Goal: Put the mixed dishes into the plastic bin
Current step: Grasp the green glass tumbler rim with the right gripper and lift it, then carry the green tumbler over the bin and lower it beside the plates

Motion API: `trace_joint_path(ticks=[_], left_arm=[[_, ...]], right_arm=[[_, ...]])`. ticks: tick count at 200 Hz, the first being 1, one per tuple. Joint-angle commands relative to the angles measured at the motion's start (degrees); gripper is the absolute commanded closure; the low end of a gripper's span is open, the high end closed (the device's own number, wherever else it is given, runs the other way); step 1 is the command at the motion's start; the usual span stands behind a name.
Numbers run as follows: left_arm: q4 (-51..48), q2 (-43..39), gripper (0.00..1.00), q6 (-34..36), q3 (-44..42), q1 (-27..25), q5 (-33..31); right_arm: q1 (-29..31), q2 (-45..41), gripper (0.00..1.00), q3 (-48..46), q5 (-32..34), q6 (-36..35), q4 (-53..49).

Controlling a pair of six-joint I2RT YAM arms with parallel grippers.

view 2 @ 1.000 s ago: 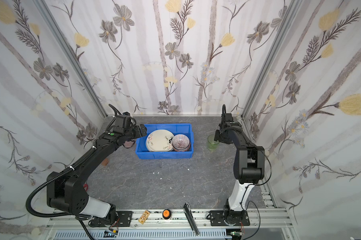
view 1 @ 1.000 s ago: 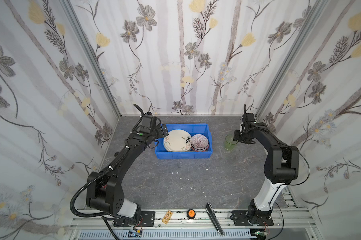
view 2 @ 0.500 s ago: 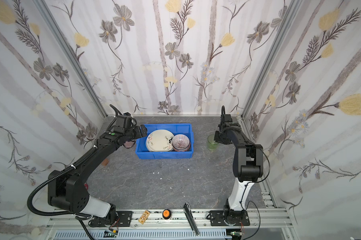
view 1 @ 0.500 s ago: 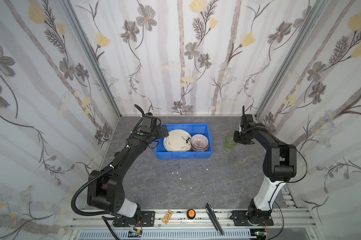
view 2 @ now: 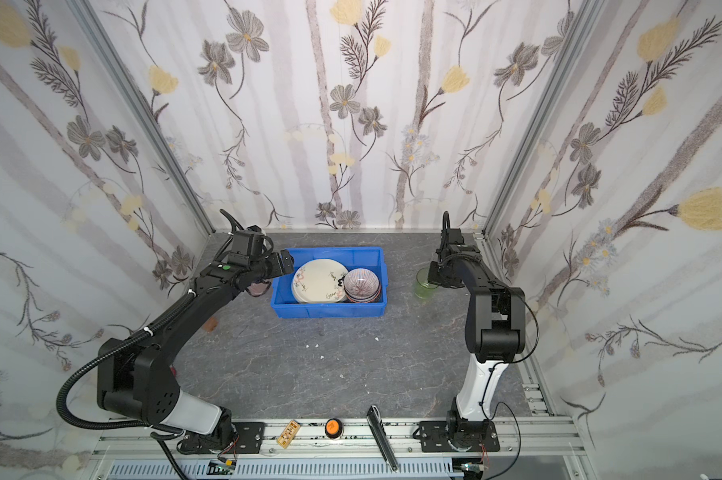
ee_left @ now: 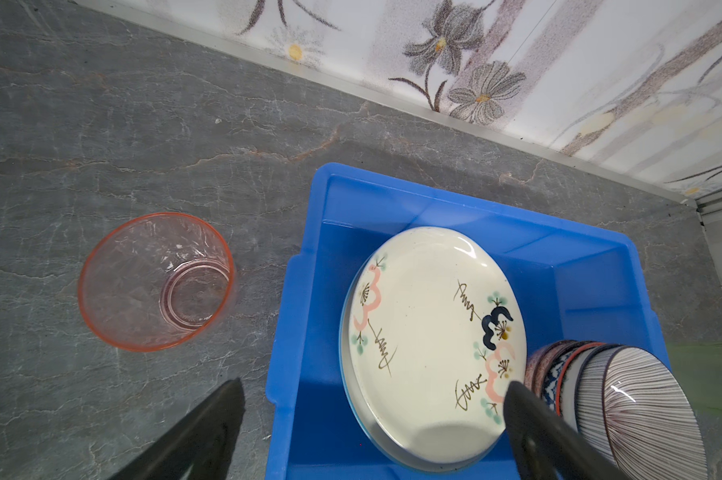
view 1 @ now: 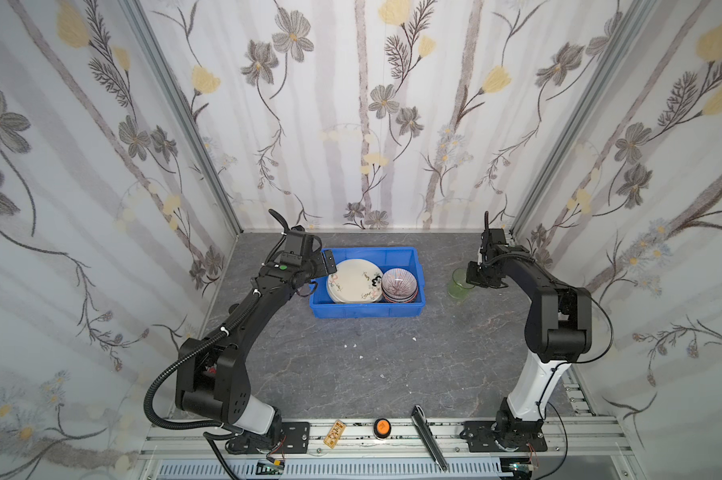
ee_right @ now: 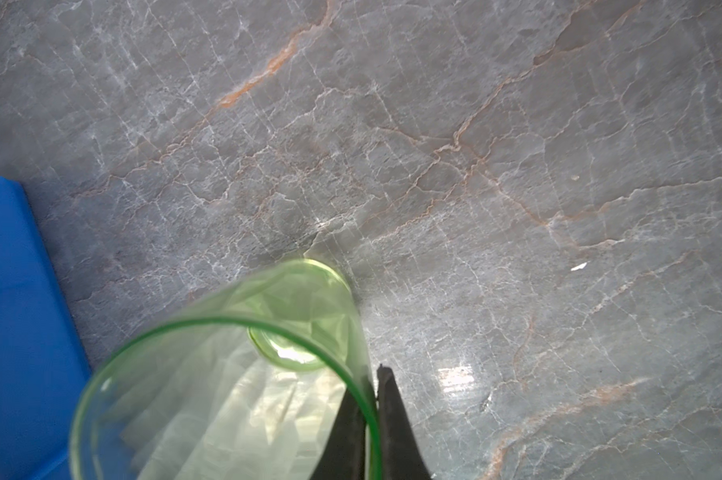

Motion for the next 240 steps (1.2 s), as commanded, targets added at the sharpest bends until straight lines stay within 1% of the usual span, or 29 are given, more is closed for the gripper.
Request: trace_joint_path(ticks=[1,19,42,76,109,128,147,180,214,240], left_arm=[[0.18,0.38,0.0,0.2,-0.03,0.15,-0.07],[0.18,0.36,0.0,0.2,0.0,0.15,-0.05],[0.18,0.0,0.0,0.2,-0.02,0.17,-0.21],[0.13,0.72,0.0,0.13,-0.07,0.26,-0.38],[0.09,0.1,0.0,0.11,0.04,0.48,-0.27],[0.18,-0.3,0.0,-0.14,0.19,1.25,-0.52],[0.17,-0.22,0.0,-0.88,0.2,3.02,0.98],[0.19,-0.78,0.0,-1.38,0.13,4.44,1.95],[0.29,-0.61,0.0,-1.55,0.14,4.82,2.69],[0.31,-0.43,0.0,-1.73,0.17,5.13,2.96]], right_arm=[[0.18,-0.5,0.97,0.04,0.14,-0.62,1.1],[0.25,-1.11,1.0,0.05,0.43,-0.71,0.75],[0.44,-2.61,1.0,0.22,0.87,-0.88,-0.34],[1.03,-7.04,1.0,0.95,0.77,-1.08,-2.85],[3.21,-11.0,1.0,4.51,2.37,-1.5,-7.67],[5.72,-11.95,1.0,8.61,3.36,-1.41,-10.34],[8.88,-11.25,1.0,14.34,4.51,-0.7,-13.39],[14.15,-7.85,1.0,23.54,3.74,2.21,-15.3],[19.18,-2.22,1.0,30.51,3.08,5.44,-13.81],[21.43,2.76,1.0,34.22,1.74,7.84,-11.86]])
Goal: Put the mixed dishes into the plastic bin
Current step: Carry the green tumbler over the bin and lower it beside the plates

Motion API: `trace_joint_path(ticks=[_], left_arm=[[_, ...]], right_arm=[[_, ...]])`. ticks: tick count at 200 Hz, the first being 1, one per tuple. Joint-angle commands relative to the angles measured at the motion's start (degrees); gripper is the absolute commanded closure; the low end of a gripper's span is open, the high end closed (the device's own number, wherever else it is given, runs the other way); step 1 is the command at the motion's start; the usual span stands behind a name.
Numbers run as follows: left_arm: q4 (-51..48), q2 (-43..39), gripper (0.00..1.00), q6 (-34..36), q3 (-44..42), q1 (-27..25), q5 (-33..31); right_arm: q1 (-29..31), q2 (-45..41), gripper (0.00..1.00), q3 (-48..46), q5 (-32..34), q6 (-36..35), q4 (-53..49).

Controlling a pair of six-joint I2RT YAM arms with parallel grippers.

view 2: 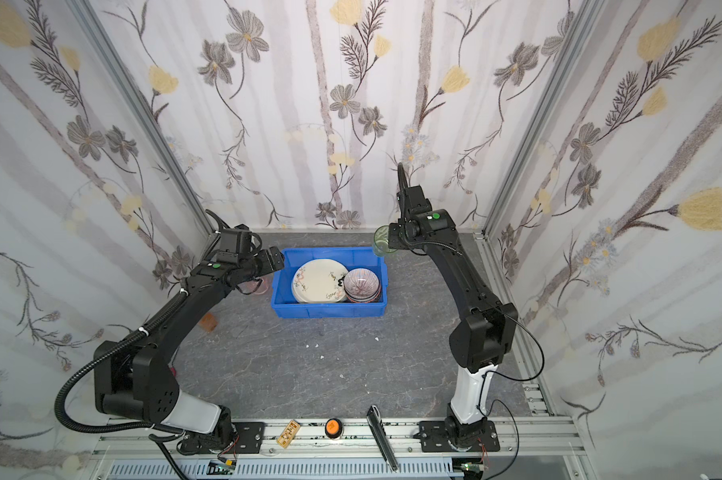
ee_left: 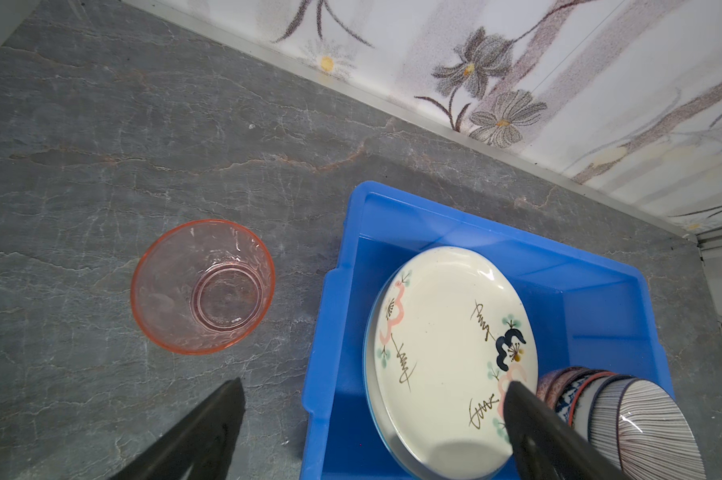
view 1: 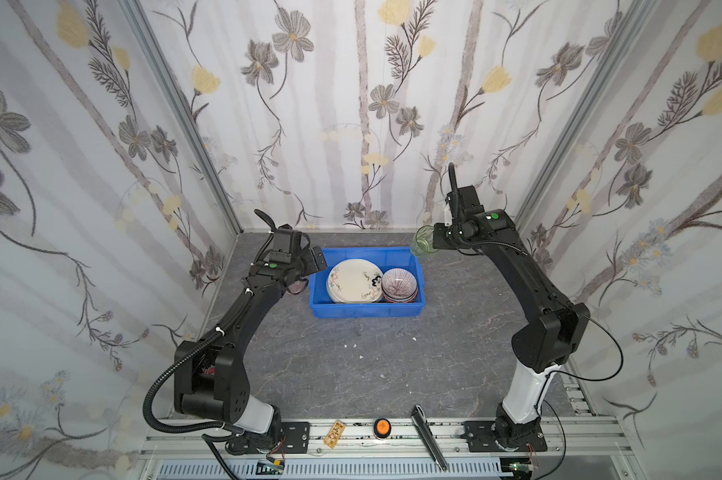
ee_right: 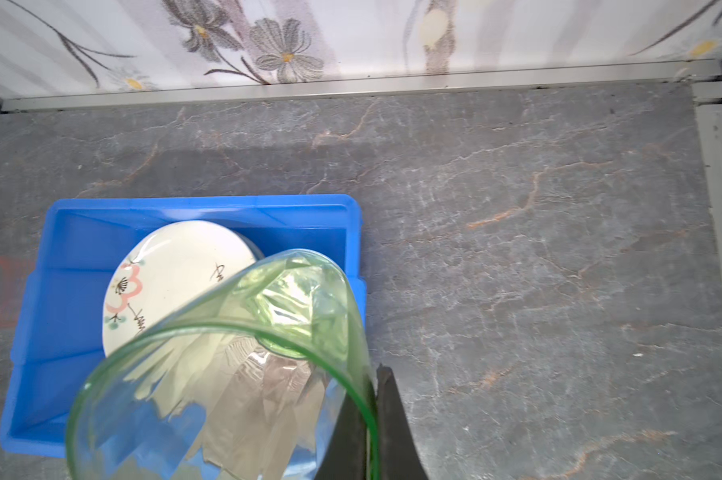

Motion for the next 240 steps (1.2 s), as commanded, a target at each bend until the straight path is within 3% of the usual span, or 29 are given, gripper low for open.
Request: trace_joint_path(ticks=[1,66,240], left_arm=[[0.31,0.05,0.0,-0.59,0.18,0.24,0.5],[0.3,0.22,0.0,-0.68,0.16,1.12,0.79],[0.31,1.63,0.0,-1.12,0.12,1.99,1.87]], right_arm=[[1.39,3.39,1.0,2.84,-1.32,3.35,3.1],[3.11,13.22,1.0,6.93,-0.71,5.58,5.06],[3.46,22.81,1.0,6.96,1.91,3.61,5.14]])
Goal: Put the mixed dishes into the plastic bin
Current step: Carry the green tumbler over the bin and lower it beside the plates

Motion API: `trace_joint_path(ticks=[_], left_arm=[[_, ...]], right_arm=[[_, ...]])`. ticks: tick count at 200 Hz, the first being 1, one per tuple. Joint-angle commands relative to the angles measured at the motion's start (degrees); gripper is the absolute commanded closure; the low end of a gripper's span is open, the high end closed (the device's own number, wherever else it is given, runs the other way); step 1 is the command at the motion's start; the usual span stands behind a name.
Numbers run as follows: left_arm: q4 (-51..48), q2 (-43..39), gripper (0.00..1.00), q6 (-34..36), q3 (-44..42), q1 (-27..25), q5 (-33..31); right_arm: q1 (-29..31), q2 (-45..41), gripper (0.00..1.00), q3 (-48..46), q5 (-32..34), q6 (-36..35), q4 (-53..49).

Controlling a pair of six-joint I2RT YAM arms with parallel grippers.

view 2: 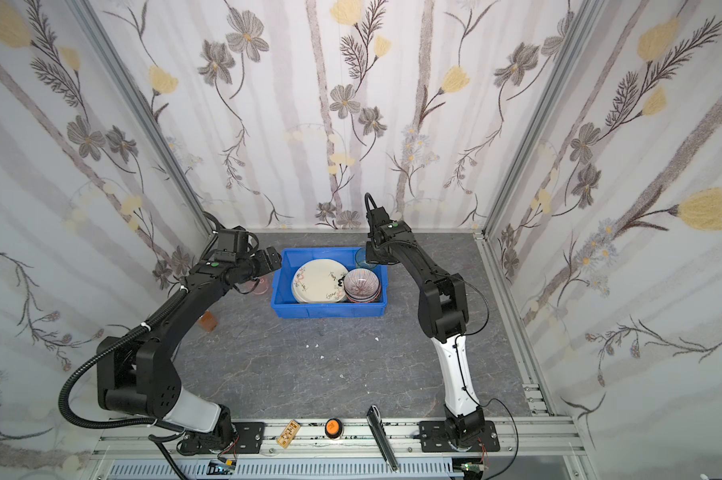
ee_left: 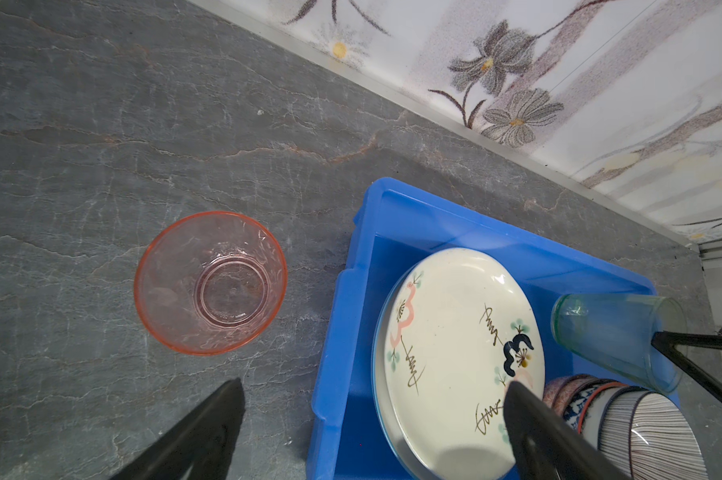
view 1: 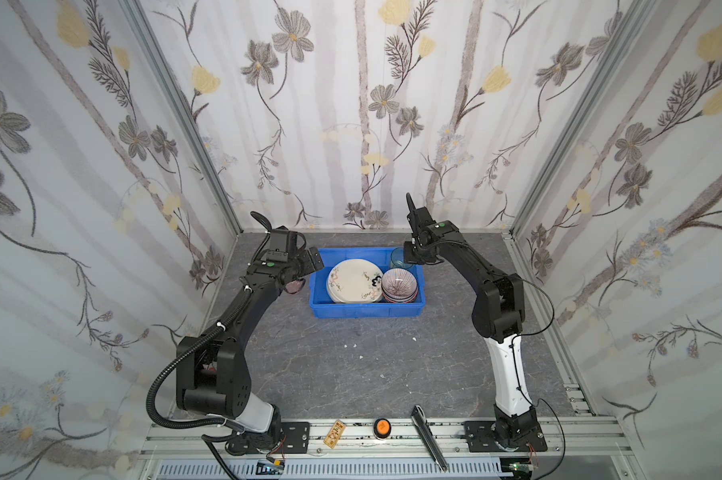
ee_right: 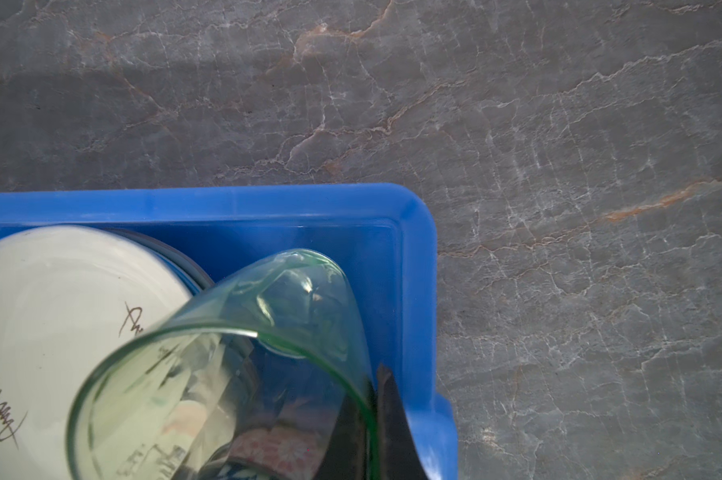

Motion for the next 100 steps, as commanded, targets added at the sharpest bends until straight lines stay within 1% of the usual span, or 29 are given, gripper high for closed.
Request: trace_joint_path(ticks=[1,100], left_arm=[[0.3,0.15,0.0,-0.23,0.11,0.03,-0.2],[0.34,0.42,0.0,-0.23,0.15,0.03,-0.29]], right_arm=[[0.25,0.96,1.0,0.43,1.42,-0.96,2.32],[0.72,3.17,0.99,0.44,0.52,-1.19,3.49]])
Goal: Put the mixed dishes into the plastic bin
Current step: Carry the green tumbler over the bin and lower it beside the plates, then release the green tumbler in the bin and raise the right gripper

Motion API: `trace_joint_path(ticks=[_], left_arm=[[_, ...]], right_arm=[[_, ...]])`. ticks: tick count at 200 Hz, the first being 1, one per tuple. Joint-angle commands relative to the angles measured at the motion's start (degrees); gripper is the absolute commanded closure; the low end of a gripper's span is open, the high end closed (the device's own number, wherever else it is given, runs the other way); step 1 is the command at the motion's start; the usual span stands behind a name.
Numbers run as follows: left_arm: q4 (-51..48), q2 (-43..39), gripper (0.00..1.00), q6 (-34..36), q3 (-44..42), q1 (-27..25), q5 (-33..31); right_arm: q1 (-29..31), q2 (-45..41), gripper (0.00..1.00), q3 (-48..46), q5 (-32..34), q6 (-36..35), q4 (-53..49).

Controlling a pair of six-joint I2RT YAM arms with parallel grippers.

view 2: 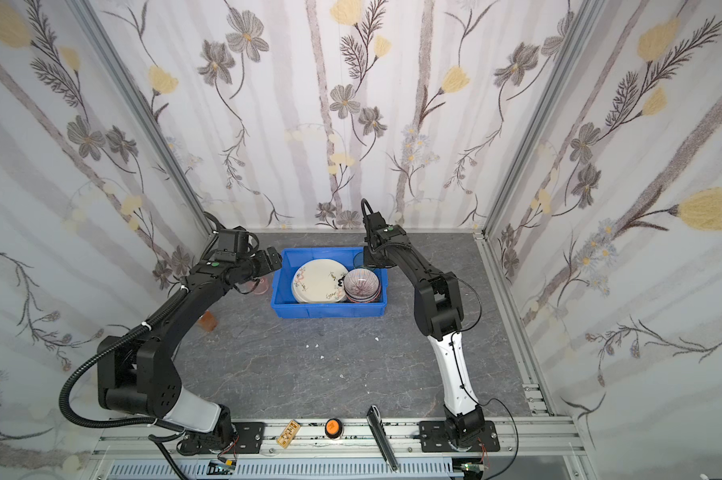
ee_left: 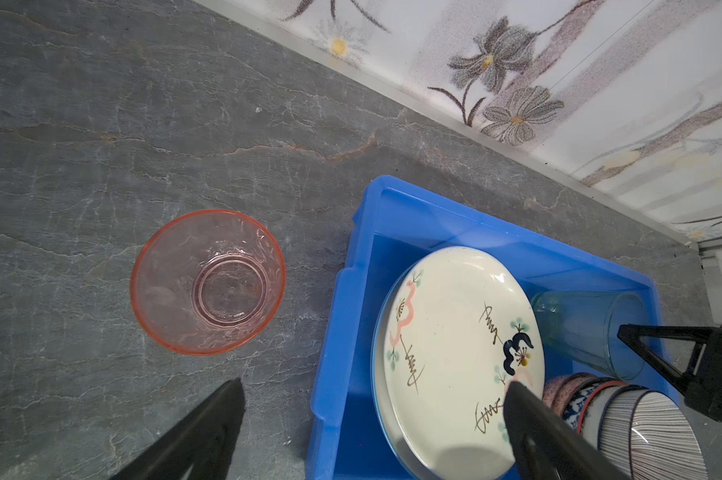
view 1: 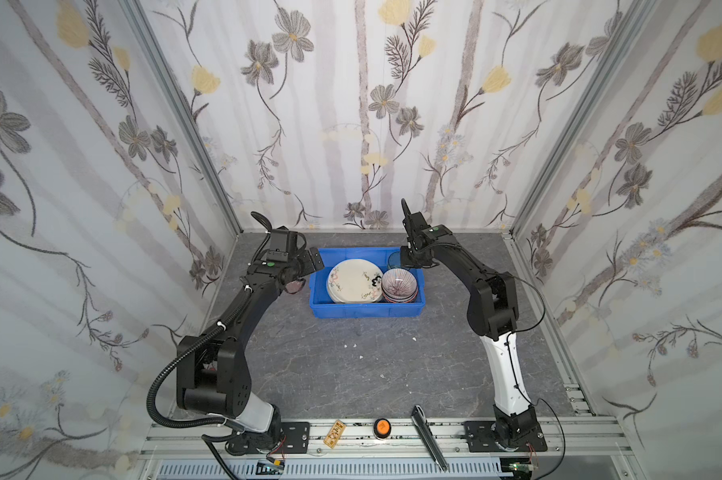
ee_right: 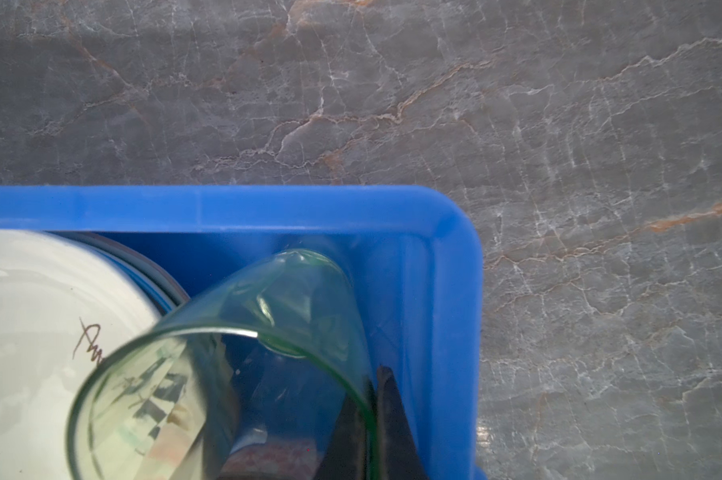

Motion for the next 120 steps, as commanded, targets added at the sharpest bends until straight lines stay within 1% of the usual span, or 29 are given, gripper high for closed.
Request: trace_joint_path(ticks=[1,73,120], left_arm=[[0.31,0.24,0.0,-0.23,0.12,0.05,-0.28],[0.29,0.5,0.0,-0.31,0.13,0.05,-0.16],[0.29,0.63,0.0,-0.38,0.02,0.05,0.02]], right_arm=[[0.07,0.48,0.99,0.43,0.32,-0.31,1.61],[-0.04,0.49,0.92,0.42,-0.67,-0.42,2.24],[-0.02,-0.11,0.85,0.42,-0.56,-0.43,2.49]])
